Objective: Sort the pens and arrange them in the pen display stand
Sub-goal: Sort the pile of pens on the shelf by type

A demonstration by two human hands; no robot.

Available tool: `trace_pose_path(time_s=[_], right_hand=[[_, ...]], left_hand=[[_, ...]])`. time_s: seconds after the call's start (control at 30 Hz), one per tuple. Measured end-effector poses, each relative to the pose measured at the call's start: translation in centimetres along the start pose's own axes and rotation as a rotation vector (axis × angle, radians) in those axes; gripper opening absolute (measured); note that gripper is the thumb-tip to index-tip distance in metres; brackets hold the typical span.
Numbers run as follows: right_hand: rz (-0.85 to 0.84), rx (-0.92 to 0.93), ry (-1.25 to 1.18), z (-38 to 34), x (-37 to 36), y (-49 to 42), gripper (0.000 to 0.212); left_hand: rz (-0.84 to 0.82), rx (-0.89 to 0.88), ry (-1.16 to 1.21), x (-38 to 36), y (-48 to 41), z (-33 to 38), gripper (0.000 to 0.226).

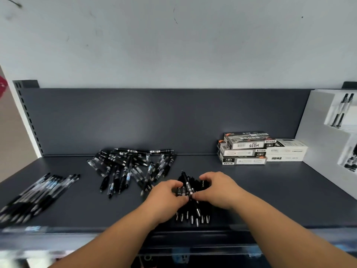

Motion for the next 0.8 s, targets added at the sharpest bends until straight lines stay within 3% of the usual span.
trace_pose_path(time_s=[0.23,0.5,0.6,0.7,0.8], right_hand=[[0.013,0.007,-0.086,0.2,-0.7,0.2,0.052],[-0.071,0.021,-0.310,-1.4,-2.8,-0.6,0.049],[-0.042,0.034,-0.240,-1.9,-2.7,-1.0,0.042],[0.092,0.087,-0.045,-2.5,-1.5,-1.2,0.034],[0.186,0.140,-0.003,-4.0,-1.0,-1.5,0.031]], left_hand=[[0.041,-0.009,-0.132,0.0,-0.3,0.0,0.044],[0.012,-0.023,-0.082,0.4,-1.4,0.1,0.032],[-0.006,-0.020,-0.080,0.7,-1.7,-0.2,0.032],[-0.053,-0.009,-0.055,0.7,-1.7,-0.8,0.028],[-0.042,-0.048,-0.052,1.6,-1.5,-1.0,0.024]])
Point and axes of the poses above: each hand's wrist, its own y-axis away from the middle knuckle, its own x-axis out of the back of the hand, z = x × y, the point moved 7 cm from there along -y, towards the middle knuckle, and after that the axes turned 4 degrees about x, right-handed, at the moved point
